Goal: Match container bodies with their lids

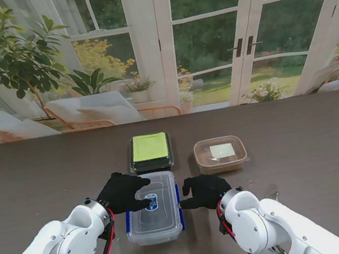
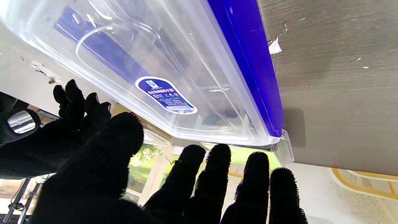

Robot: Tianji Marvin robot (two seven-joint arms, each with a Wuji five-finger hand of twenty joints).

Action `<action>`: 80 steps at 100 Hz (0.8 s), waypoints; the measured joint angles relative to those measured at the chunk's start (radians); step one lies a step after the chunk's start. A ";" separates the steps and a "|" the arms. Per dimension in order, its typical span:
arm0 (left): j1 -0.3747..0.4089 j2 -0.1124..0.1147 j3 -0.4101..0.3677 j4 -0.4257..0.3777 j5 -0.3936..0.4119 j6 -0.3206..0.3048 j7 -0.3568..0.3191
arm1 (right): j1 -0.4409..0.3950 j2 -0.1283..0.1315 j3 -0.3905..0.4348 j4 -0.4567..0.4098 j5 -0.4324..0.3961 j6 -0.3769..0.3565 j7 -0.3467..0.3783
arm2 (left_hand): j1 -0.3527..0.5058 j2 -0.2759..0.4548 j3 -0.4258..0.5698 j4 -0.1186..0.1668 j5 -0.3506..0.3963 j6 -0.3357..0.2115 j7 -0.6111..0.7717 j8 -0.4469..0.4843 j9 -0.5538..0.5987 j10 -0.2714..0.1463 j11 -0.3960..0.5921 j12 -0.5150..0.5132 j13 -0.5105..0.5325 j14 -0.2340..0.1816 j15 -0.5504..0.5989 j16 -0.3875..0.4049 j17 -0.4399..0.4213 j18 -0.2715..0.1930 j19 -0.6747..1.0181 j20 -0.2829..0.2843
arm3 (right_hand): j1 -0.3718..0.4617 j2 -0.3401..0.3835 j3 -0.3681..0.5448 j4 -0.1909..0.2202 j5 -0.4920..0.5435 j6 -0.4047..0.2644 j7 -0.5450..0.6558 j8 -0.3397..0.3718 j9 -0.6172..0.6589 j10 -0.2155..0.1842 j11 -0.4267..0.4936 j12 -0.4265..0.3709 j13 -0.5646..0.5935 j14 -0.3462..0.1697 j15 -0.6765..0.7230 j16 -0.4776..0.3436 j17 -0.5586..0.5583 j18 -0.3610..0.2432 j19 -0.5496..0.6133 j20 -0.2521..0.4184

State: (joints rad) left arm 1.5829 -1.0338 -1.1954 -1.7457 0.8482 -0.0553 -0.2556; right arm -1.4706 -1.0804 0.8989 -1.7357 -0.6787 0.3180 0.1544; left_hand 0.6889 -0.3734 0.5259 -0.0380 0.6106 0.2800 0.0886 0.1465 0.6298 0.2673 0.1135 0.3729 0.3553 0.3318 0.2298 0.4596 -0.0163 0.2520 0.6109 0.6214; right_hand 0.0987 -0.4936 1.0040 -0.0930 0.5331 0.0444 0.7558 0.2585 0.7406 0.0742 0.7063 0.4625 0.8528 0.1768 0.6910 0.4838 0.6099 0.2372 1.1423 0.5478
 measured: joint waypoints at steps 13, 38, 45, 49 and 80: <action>0.000 0.003 0.010 -0.001 0.025 -0.004 -0.014 | -0.010 0.006 0.002 -0.006 0.012 -0.015 0.023 | 0.007 0.000 0.015 0.000 -0.012 0.000 -0.008 -0.005 -0.013 -0.008 -0.003 -0.011 -0.006 -0.001 -0.014 -0.010 -0.002 -0.003 -0.036 -0.008 | 0.000 0.000 0.019 0.009 0.057 -0.010 0.000 0.002 0.024 0.000 0.009 0.009 0.033 0.000 0.020 0.009 0.000 0.002 0.006 0.000; 0.002 0.006 0.017 0.001 0.064 -0.004 -0.022 | -0.040 0.015 0.007 -0.025 0.038 -0.044 0.048 | 0.007 0.000 0.015 0.000 -0.012 0.000 -0.008 -0.007 -0.013 -0.008 -0.004 -0.014 -0.007 -0.002 -0.015 -0.012 -0.002 -0.009 -0.072 -0.010 | -0.001 0.000 0.019 0.009 0.097 -0.013 0.000 0.007 0.062 0.000 0.012 0.012 0.052 0.000 0.025 0.017 0.000 0.011 0.013 0.000; 0.006 0.007 0.016 0.002 0.085 -0.006 -0.027 | -0.047 0.016 0.005 -0.029 0.041 -0.049 0.049 | 0.007 0.000 0.015 0.000 -0.012 0.000 -0.008 -0.008 -0.035 -0.019 -0.020 -0.028 -0.026 -0.004 -0.027 -0.013 -0.003 -0.009 -0.086 -0.020 | -0.001 0.000 0.019 0.009 0.097 -0.013 0.000 0.007 0.062 0.000 0.012 0.019 0.052 0.000 0.025 0.017 0.000 0.012 0.013 -0.001; 0.007 0.007 0.015 0.003 0.085 -0.008 -0.028 | -0.050 0.016 0.004 -0.032 0.044 -0.051 0.049 | 0.007 0.000 0.015 0.000 -0.012 0.000 -0.008 -0.011 -0.043 -0.020 -0.021 -0.028 -0.027 -0.004 -0.027 -0.018 -0.003 -0.009 -0.087 -0.021 | -0.001 0.000 0.019 0.009 0.097 -0.013 0.000 0.009 0.062 0.000 0.012 0.021 0.052 0.000 0.025 0.018 0.000 0.012 0.013 -0.001; 0.005 0.012 0.008 0.007 0.137 -0.047 -0.033 | -0.074 0.018 -0.012 -0.047 0.068 -0.059 0.039 | -0.018 0.000 0.018 -0.003 -0.062 -0.005 -0.034 -0.041 -0.065 -0.038 -0.029 -0.021 -0.028 -0.015 -0.038 -0.025 0.003 -0.014 -0.181 -0.022 | -0.001 0.000 0.019 0.009 0.116 0.061 0.014 0.020 0.062 0.000 0.012 0.022 0.052 0.000 0.025 0.022 0.000 0.012 0.013 -0.001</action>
State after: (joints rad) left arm 1.5881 -1.0218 -1.1876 -1.7383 0.9848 -0.1026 -0.2886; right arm -1.5447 -1.0623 0.8868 -1.7831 -0.6108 0.2586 0.1935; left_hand 0.6707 -0.3734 0.5438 -0.0405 0.5487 0.2749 0.0547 0.1056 0.5650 0.2298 0.0846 0.3515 0.3276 0.3172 0.1923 0.4350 -0.0134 0.2383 0.4298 0.5997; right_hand 0.0980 -0.4935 1.0230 -0.0838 0.6486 0.1058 0.7701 0.2787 0.8023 0.0745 0.7178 0.4846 0.9046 0.1772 0.7163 0.5062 0.6099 0.2490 1.1551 0.5473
